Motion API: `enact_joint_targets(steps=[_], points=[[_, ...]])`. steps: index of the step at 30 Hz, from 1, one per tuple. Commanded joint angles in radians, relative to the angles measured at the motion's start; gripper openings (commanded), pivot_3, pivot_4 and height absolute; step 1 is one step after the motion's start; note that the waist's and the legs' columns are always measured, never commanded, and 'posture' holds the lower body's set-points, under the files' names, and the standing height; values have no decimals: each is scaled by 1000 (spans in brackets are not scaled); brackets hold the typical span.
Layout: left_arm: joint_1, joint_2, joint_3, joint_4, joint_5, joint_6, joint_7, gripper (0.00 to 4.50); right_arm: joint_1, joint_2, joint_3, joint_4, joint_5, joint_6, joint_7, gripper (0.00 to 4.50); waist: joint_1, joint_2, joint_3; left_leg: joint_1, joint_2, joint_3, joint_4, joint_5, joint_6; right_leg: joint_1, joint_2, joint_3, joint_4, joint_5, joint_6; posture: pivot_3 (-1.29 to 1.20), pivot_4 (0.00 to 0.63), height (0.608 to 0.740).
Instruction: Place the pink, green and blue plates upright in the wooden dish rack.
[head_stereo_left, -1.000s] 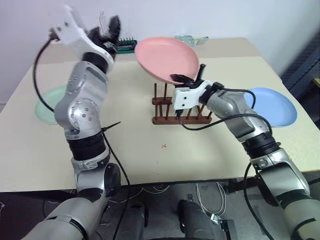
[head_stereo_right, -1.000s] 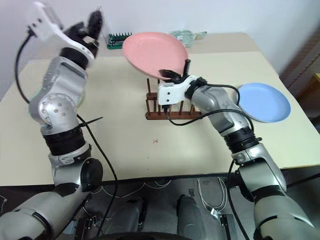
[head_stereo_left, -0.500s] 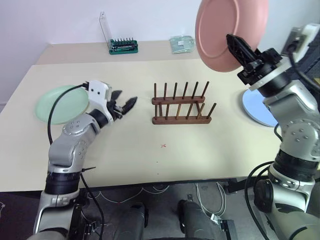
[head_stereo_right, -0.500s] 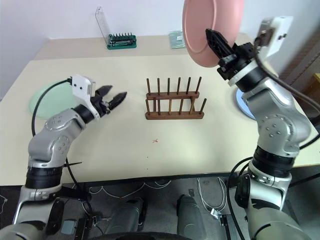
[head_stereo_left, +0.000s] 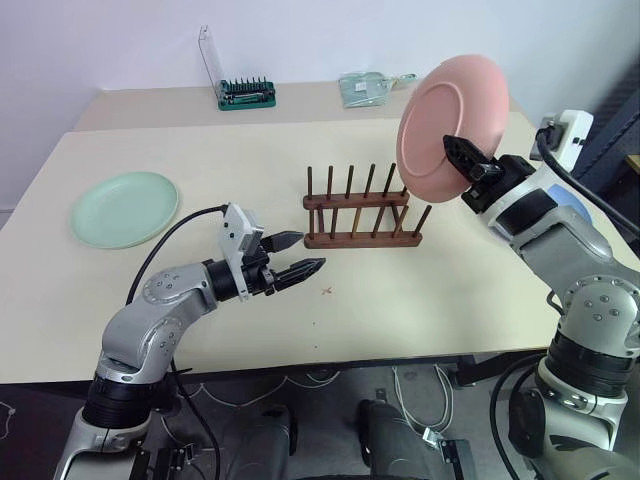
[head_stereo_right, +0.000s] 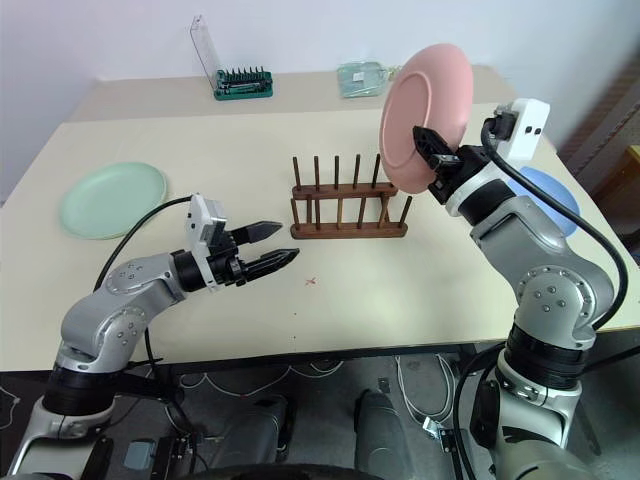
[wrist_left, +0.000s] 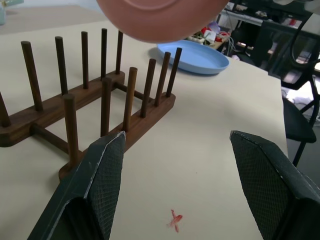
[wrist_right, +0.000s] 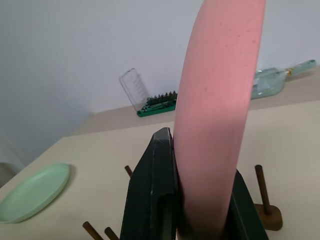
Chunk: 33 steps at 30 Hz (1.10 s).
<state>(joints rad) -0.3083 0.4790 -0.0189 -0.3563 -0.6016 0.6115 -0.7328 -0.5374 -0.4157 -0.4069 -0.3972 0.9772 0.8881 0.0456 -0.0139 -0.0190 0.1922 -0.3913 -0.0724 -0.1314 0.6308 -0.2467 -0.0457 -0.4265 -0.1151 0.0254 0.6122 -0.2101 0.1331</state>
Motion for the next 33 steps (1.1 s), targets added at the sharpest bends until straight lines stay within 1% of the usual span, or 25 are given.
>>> enact_joint_targets(steps=[1, 5, 14, 16, 19, 21, 22, 24, 29, 31, 32, 33], points=[[2, -5, 6, -42, -16, 2, 7, 3419, -14, 3, -9, 12, 24, 17, -49, 0, 0, 0, 0, 0, 0, 0, 0, 0, 0, 0, 0, 0, 0, 0, 0, 0, 150, 740], [7, -11, 5, -48, -13, 6, 15, 3419, -39, 34, -24, 45, 72, 47, -134, 0, 0, 0, 0, 0, 0, 0, 0, 0, 0, 0, 0, 0, 0, 0, 0, 0, 150, 740], [11, -19, 0, -48, -10, 4, 21, 3419, -60, 45, -14, 63, 118, 69, -223, 0, 0, 1, 0, 0, 0, 0, 0, 0, 0, 0, 0, 0, 0, 0, 0, 0, 150, 740], [8, -21, -3, -42, -7, 1, 21, 3494, -64, 44, -11, 75, 117, 69, -236, 872, 0, 1, 0, 0, 0, 0, 0, 0, 0, 0, 0, 0, 0, 0, 0, 0, 150, 740], [9, -25, -3, -43, -6, 0, 21, 3494, -68, 30, 3, 70, 106, 63, -228, 2191, 0, 1, 0, 0, 0, 0, 0, 0, 0, 0, 0, 0, 0, 0, 0, 0, 150, 740], [11, -28, -4, -44, -8, 2, 22, 3494, -69, -3, 30, 54, 57, 47, -199, 3148, -1, 1, 0, 0, 0, 0, 0, 0, 0, 0, 0, 0, 0, 0, 0, 0, 150, 740], [12, -30, -5, -44, -7, 2, 22, 3494, -66, -24, 42, 47, 28, 34, -178, 3700, -1, 1, 0, 0, 0, 0, 0, 0, 0, 0, 0, 0, 0, 0, 0, 0, 150, 740], [11, -34, -5, -41, -3, -1, 24, 3494, -60, -74, 55, 45, -28, -6, -122, 3700, 0, 1, 0, 0, 0, 0, 0, 0, 0, 0, 0, 0, 0, 0, 0, 0, 150, 740], [9, -37, -2, -33, 7, -13, 30, 3494, -69, -139, 35, 74, -104, -94, -29, 3700, 0, 1, 0, 0, 0, 0, 0, 0, 0, 0, 0, 0, 0, 0, 0, 0, 150, 740], [3, -45, 24, -14, 22, -41, 50, 3494, -91, -205, 27, 84, -166, -167, 50, 3700, 0, 2, 1, 0, 0, 0, 0, 0, 0, 0, 0, 0, 0, 0, 0, 0, 150, 740], [-9, -59, 65, 14, 23, -61, 84, 3494, -99, -246, 43, 73, -194, -201, 115, 3700, 0, 2, 1, 0, 0, 1, 0, 0, 0, 0, 0, 0, -1, 0, 0, 0, 150, 740], [-38, -77, 119, 70, 41, -81, 156, 3739, -109, -278, 76, 48, -218, -228, 176, 3743, 1, 3, 1, 0, 0, 1, 0, 0, 0, 0, 0, 0, -1, 0, 0, 0, 150, 740]])
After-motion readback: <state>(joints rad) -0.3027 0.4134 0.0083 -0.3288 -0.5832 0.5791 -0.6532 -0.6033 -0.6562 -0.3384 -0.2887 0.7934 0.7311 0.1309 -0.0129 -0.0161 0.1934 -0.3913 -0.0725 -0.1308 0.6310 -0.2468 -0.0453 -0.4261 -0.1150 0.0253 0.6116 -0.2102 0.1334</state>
